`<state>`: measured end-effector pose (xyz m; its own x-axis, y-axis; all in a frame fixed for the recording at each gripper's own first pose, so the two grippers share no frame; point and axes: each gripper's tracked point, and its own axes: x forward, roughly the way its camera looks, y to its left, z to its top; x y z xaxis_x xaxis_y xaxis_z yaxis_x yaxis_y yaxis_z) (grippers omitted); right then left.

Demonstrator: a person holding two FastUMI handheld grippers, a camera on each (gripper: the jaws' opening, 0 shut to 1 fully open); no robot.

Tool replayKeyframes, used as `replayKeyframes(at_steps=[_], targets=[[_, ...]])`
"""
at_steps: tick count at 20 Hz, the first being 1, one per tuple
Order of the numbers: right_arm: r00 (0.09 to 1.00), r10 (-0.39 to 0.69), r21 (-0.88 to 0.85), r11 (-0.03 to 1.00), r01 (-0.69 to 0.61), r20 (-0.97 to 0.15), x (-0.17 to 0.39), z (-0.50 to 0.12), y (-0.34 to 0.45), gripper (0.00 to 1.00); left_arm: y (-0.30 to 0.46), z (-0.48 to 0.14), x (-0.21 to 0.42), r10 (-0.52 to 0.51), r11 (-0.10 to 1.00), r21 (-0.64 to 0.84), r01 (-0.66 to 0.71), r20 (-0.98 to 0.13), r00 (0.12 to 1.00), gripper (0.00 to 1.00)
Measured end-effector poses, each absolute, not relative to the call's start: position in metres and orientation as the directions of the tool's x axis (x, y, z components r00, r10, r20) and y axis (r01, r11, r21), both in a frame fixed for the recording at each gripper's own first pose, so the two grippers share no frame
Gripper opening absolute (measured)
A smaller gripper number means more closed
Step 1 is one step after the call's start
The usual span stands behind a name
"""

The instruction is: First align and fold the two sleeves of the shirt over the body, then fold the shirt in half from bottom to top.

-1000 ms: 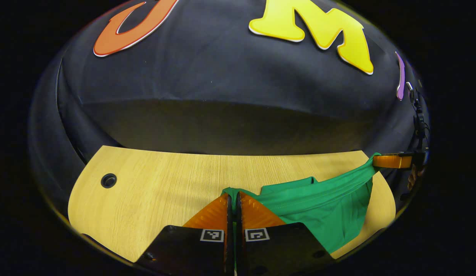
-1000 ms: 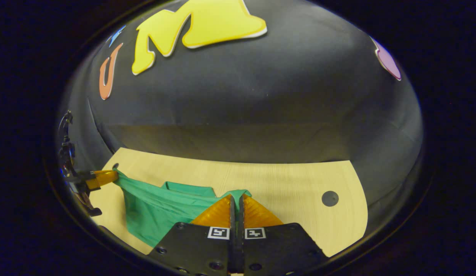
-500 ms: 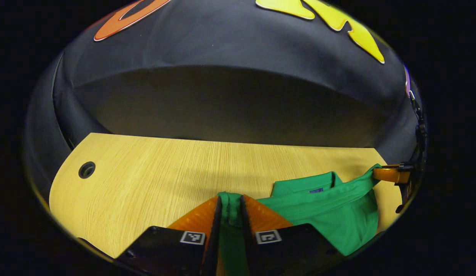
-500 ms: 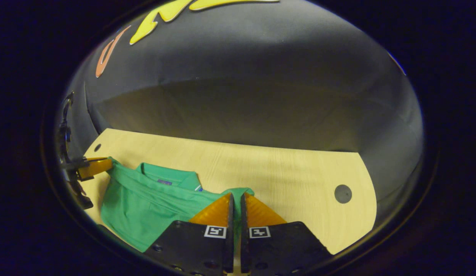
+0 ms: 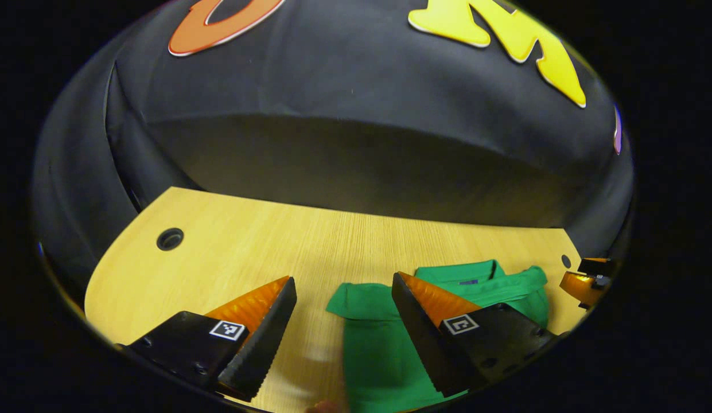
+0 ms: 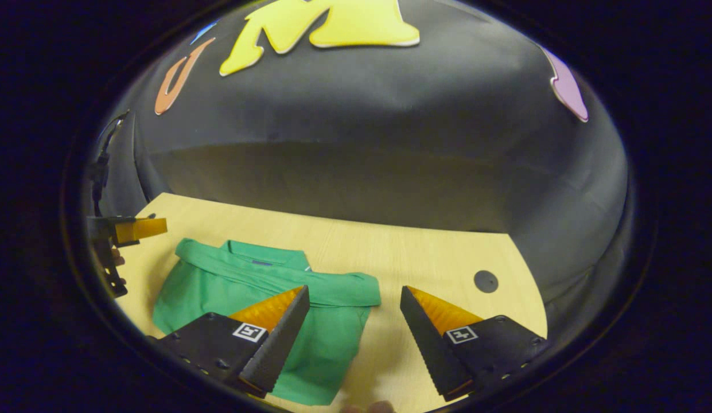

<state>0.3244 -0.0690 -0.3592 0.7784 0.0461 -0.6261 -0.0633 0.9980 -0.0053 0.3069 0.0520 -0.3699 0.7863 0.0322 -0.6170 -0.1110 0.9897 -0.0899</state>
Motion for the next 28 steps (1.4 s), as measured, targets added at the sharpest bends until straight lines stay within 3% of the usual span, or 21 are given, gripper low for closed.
replayKeyframes(at_steps=[7, 13, 17, 18, 20, 28], targets=[[0.891, 0.038, 0.014, 0.999, -0.035, -0.452, 0.268, -0.23, -0.064, 0.97, 0.047, -0.22, 0.263, 0.083, 0.994, -0.032, -0.105, -0.409, 0.909, 1.0], [0.959, 0.058, -0.021, 0.998, -0.066, -0.277, 0.166, -0.119, -0.039, 0.98, 0.023, -0.107, 0.164, 0.066, 0.997, -0.009, -0.071, -0.268, 0.961, 1.0], [0.969, 0.068, -0.017, 0.997, -0.075, -0.238, 0.086, -0.093, -0.023, 0.93, -0.008, -0.075, 0.091, 0.011, 1.0, 0.019, -0.006, -0.228, 0.974, 1.0], [0.97, 0.061, -0.004, 0.998, -0.064, -0.236, 0.068, -0.091, -0.021, 0.97, -0.012, -0.07, 0.074, 0.008, 0.999, 0.033, -0.001, -0.214, 0.977, 1.0], [0.973, 0.04, 0.026, 0.999, -0.035, -0.229, 0.038, -0.086, -0.021, 0.95, -0.015, -0.07, 0.044, 0.013, 1.0, 0.03, -0.007, -0.207, 0.978, 1.0], [0.978, 0.013, 0.038, 0.999, -0.006, -0.207, -0.011, -0.078, -0.013, 0.98, -0.014, -0.067, -0.006, 0.013, 1.0, 0.008, -0.011, -0.19, 0.982, 1.0]])
